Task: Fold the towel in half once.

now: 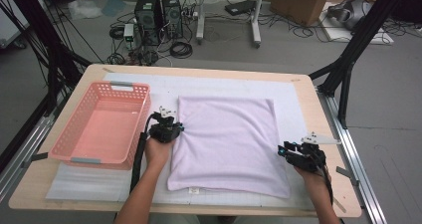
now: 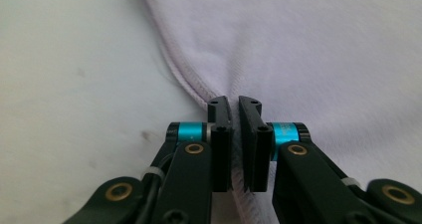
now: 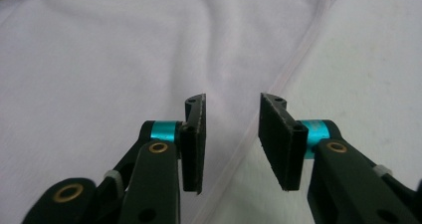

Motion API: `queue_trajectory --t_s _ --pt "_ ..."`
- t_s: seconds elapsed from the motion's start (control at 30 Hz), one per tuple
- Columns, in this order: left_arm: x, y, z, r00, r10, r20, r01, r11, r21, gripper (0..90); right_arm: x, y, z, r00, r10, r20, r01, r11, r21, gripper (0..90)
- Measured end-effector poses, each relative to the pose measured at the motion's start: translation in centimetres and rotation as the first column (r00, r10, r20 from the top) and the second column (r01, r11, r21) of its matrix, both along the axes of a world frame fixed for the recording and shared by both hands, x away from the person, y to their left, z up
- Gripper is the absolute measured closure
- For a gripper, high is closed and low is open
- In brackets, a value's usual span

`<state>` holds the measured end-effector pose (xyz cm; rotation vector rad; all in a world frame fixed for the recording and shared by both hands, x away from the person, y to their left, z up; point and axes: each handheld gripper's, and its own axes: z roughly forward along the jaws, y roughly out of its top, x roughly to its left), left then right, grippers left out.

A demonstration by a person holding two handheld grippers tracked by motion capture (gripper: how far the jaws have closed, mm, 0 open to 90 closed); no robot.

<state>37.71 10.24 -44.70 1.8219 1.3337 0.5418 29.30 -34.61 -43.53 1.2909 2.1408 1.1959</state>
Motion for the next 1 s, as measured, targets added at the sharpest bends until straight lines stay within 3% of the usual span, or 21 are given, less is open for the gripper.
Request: queue_trajectory --t_s 0.07,0.13,0.23,0.27,0.3,0.37,0.47,0.53,0.57,0.6,0.63,0.67,0.77,0.87,0.93,1.0 --pt "0.5 0.2 -0.4 0.9992 0.030 -0.026 -0.031 0.9983 -0.049 84.4 1.1 0.3 0.0 0.9998 -0.019 0.009 0.019 1.000 0.000 63.2" --pt "0.5 0.2 -0.4 0.9991 0.040 -0.017 -0.041 0.9981 -0.045 81.8 1.9 0.5 0.1 0.9989 -0.047 0.007 0.047 0.999 0.004 60.8" --pt "0.6 0.8 -0.3 0.9982 0.057 -0.018 -0.059 0.9947 -0.084 59.0 3.4 0.2 0.0 0.9961 -0.088 -0.001 0.088 0.996 -0.006 52.1" --pt "0.7 1.1 -0.3 0.9980 0.059 -0.022 -0.061 0.9913 -0.117 53.3 3.8 0.1 0.0 0.9950 -0.099 -0.011 0.099 0.995 -0.007 50.7" --pt "0.7 1.1 -0.3 0.9980 0.059 -0.022 -0.061 0.9913 -0.117 50.3 4.7 0.0 -0.2 0.9936 -0.109 -0.028 0.109 0.994 -0.007 50.0" --pt "1.0 1.4 -0.4 0.9986 0.046 -0.028 -0.049 0.9877 -0.148 48.9 6.0 -0.2 -0.4 0.9915 -0.118 -0.055 0.118 0.993 0.004 49.8" --pt "1.3 1.0 -0.6 0.9991 0.011 -0.041 -0.017 0.9905 -0.136 48.7 7.7 0.1 -0.7 0.9902 -0.116 -0.078 0.117 0.993 0.008 53.8" --pt "1.4 0.8 -0.6 0.9993 -0.007 -0.037 0.003 0.9933 -0.116 54.7 8.7 0.5 -1.2 0.9900 -0.111 -0.087 0.111 0.994 -0.009 58.9" --pt "1.4 0.8 -0.6 0.9989 -0.020 -0.041 0.015 0.9929 -0.118 65.5 9.1 0.8 -1.5 0.9889 -0.108 -0.102 0.105 0.994 -0.026 64.0" --pt "1.4 0.6 -0.6 0.9981 -0.040 -0.047 0.034 0.9924 -0.118 74.8 9.2 0.9 -1.4 0.9895 -0.117 -0.085 0.114 0.993 -0.033 74.3" --pt "1.4 0.5 -0.5 0.9985 -0.033 -0.044 0.028 0.9935 -0.110 82.5 9.5 0.8 -1.5 0.9916 -0.087 -0.096 0.087 0.996 -0.002 83.6" --pt "1.5 0.4 -0.4 0.9985 -0.025 -0.048 0.019 0.9943 -0.104 83.8 9.7 0.8 -1.5 0.9915 -0.085 -0.098 0.085 0.996 -0.002 85.3" --pt "1.6 0.5 -0.3 0.9994 0.023 -0.027 -0.026 0.9943 -0.104 84.9 10.4 1.3 -1.0 0.9922 -0.098 -0.077 0.093 0.993 -0.074 86.8" --pt "1.7 0.8 -0.1 0.9984 0.054 0.016 -0.052 0.9945 -0.091 85.0 10.9 1.3 -0.8 0.9885 -0.150 -0.015 0.149 0.987 -0.062 86.9" --pt "1.7 0.7 -0.1 0.9976 0.066 0.020 -0.063 0.9928 -0.101 84.9 11.1 1.7 -0.9 0.9858 -0.166 0.024 0.168 0.983 -0.079 86.8" --pt "1.8 0.7 -0.4 0.9974 0.071 -0.002 -0.071 0.9930 -0.094 84.0 11.4 2.1 -1.2 0.9839 -0.176 0.034 0.178 0.977 -0.114 86.6"
